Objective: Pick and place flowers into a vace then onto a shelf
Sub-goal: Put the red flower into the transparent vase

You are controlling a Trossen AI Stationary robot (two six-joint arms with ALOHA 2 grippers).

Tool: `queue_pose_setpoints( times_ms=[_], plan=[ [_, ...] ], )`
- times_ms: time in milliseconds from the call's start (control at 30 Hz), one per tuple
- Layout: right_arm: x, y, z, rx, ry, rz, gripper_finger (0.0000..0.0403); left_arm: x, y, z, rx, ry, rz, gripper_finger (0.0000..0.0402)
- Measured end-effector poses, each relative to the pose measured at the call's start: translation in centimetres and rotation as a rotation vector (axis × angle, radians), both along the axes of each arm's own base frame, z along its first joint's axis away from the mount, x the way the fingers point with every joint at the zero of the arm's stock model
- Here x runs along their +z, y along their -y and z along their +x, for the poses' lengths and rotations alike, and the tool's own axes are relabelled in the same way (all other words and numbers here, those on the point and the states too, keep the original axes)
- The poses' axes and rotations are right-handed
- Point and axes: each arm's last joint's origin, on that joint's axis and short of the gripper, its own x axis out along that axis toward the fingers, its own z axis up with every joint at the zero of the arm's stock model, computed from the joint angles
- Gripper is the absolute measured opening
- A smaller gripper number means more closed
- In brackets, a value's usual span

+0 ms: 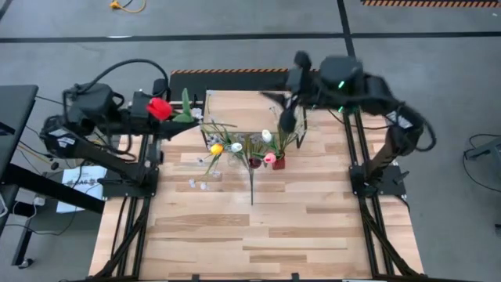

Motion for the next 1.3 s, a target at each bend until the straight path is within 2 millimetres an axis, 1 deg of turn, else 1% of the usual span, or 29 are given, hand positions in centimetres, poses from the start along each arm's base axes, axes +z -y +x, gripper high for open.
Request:
queue_pose_setpoints(
  times_ms=[133,267,467,633,767,867,933,1067,1300],
  plan=[
    [1.1,2.8,-2.7,0.044,0.013,-0.021,0.0079,-1.5,-1.0,1.0,0.044,-0.006,-0.011,0.0],
    [1.7,4.5,-4.9,0.11,0.018,-0.03,0.0079,-2.7,-1.7,2.5,0.058,-0.024,-0.011,0.0],
    [0.9,6.2,-6.7,0.15,0.007,0.002,0.0062,-4.9,-2.9,4.2,0.109,-0.105,-0.042,0.0],
    [-0.3,6.7,-8.5,0.167,0.041,0.017,0.0038,-7.2,-3.3,5.2,0.089,-0.143,-0.095,0.0],
    [-1.9,6.8,-9.6,0.136,0.068,0.034,0.0025,-7.6,-3.3,4.8,0.087,-0.153,-0.119,0.0],
    [-3.2,6.8,-10.4,0.112,0.075,0.063,0.0024,-8.1,-3.3,4.5,0.09,-0.194,-0.138,0.0],
    [-4.0,6.7,-10.8,0.102,0.089,0.076,0.0026,-8.0,-3.3,4.1,0.092,-0.204,-0.14,0.0],
    [-5.5,6.6,-11.2,0.095,0.111,0.097,0.0028,-7.8,-3.5,3.3,0.11,-0.212,-0.14,0.0],
    [-6.9,6.6,-11.1,0.09,0.121,0.12,0.0027,-8.6,-4.2,3.4,0.131,-0.28,-0.166,0.0]
  ],
)
